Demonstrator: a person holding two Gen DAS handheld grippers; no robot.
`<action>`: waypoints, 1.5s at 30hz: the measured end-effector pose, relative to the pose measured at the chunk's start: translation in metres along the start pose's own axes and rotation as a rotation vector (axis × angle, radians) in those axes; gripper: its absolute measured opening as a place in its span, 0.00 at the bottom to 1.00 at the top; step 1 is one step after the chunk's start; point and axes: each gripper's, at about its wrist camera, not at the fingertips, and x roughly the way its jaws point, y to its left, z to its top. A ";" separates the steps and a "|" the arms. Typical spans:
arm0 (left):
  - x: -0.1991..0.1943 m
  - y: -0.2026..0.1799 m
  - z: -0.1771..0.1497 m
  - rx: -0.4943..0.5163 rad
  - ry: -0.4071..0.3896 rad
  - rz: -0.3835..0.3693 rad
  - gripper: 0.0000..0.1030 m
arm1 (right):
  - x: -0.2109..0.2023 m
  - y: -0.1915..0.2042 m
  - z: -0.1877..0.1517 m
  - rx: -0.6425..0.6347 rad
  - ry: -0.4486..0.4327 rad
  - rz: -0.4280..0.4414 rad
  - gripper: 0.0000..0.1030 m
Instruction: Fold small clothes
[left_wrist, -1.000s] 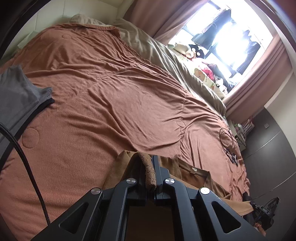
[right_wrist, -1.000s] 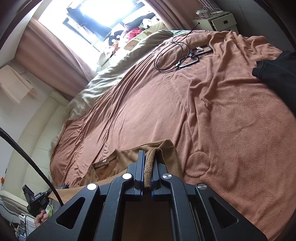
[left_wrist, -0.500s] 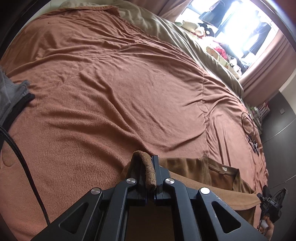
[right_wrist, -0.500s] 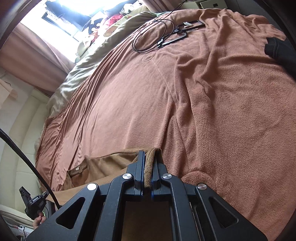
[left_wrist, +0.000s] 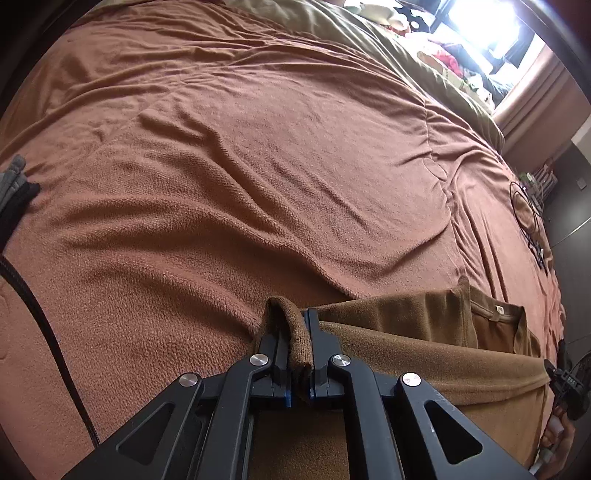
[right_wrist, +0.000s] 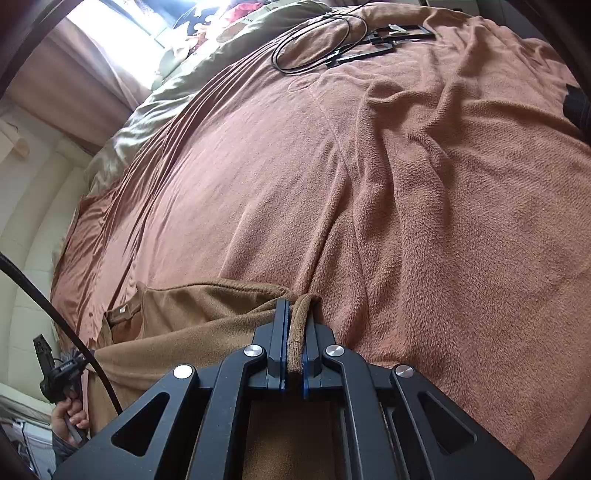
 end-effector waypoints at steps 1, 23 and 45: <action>-0.003 0.000 0.000 -0.002 0.005 -0.007 0.12 | -0.002 0.000 0.000 -0.001 0.005 0.003 0.06; -0.018 -0.023 -0.040 0.265 0.135 0.235 0.69 | -0.008 0.047 -0.033 -0.410 0.079 -0.210 0.79; 0.029 -0.039 0.015 0.348 0.078 0.333 0.77 | 0.054 0.064 0.021 -0.442 0.036 -0.358 0.79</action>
